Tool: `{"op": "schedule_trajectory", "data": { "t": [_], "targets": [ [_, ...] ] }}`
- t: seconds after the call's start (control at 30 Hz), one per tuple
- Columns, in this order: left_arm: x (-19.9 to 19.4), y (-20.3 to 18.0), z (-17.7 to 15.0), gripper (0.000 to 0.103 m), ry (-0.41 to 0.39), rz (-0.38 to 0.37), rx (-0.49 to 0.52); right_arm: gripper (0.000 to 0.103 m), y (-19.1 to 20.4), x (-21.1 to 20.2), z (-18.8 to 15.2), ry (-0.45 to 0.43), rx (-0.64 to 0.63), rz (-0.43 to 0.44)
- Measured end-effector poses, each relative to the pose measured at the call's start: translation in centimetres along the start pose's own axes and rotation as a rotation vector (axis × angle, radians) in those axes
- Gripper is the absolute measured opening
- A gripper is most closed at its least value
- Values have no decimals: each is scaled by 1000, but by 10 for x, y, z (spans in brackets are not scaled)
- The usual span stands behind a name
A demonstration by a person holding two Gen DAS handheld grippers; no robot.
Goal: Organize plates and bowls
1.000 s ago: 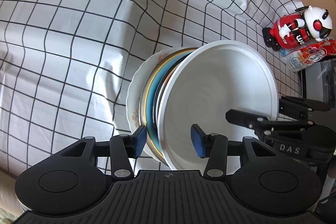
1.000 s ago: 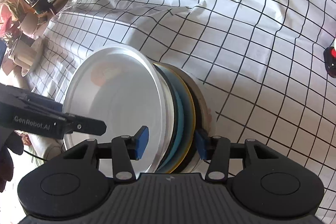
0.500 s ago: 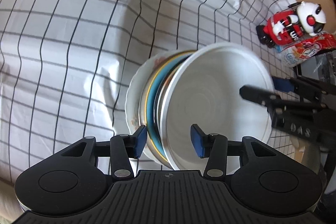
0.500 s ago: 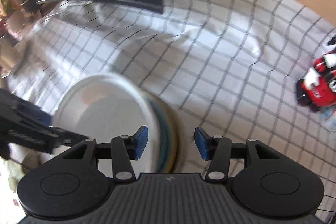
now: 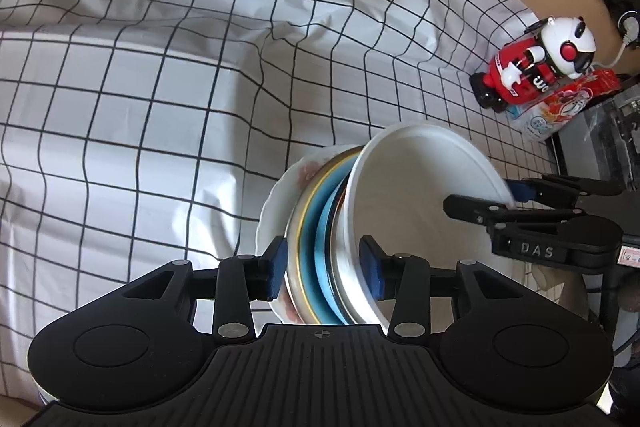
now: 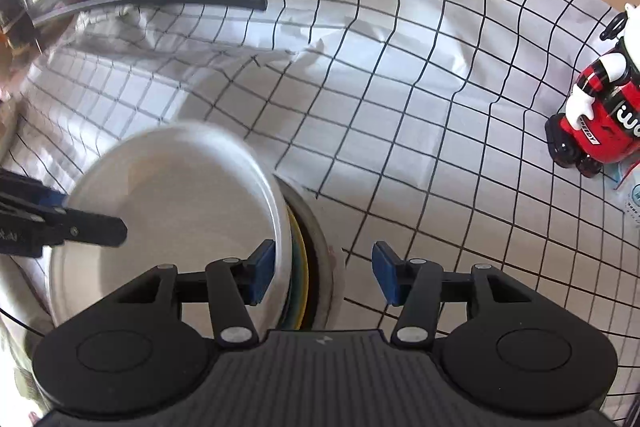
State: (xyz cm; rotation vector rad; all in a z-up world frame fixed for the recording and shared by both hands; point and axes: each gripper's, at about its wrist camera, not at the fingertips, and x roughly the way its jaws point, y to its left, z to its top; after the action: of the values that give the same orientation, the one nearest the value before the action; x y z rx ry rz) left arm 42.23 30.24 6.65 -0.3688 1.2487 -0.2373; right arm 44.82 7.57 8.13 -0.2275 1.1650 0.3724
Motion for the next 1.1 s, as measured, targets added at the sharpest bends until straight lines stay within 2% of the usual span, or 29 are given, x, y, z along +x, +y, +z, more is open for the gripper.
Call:
{"op": "schedule_trajectory", "data": {
  "t": [0.07, 0.17, 0.27, 0.4, 0.53, 0.63, 0.7, 0.73, 0.8, 0.9, 0.97, 1.03, 1.1],
  "targets": [
    [2, 4, -6, 45, -14, -14, -8, 52, 3, 2, -8, -11, -4, -15],
    [0, 9, -15, 43, -51, -36, -30, 52, 0, -7, -22, -106, 29, 15],
    [-14, 6, -29, 42, -151, -16, -21, 52, -4, -29, -37, -223, 73, 46],
    [-47, -9, -65, 42, -347, -16, 46, 52, -9, -62, -73, -352, 128, 83],
    [-70, -25, -119, 42, -524, -31, 52, 56, -16, -93, -138, -459, 225, 101],
    [-79, -41, -172, 40, -607, -53, 61, 61, -13, -109, -194, -525, 235, 91],
    [-80, -54, -210, 36, -651, -23, 69, 62, 0, -114, -231, -562, 208, 53],
    [-80, -60, -227, 31, -673, 0, 71, 62, 6, -115, -247, -577, 204, 31],
    [-77, -74, -266, 24, -723, 70, 72, 63, 21, -113, -282, -608, 213, -5],
    [-72, -90, -315, 19, -787, 165, 55, 63, 43, -107, -325, -643, 217, -49],
    [-65, -97, -335, 16, -784, 182, 73, 63, 58, -103, -348, -661, 200, -84],
    [-56, -102, -350, 15, -777, 195, 134, 63, 70, -101, -369, -683, 188, -109],
    [-48, -105, -369, 15, -816, 215, 188, 63, 79, -99, -383, -708, 189, -119]
  ]
}}
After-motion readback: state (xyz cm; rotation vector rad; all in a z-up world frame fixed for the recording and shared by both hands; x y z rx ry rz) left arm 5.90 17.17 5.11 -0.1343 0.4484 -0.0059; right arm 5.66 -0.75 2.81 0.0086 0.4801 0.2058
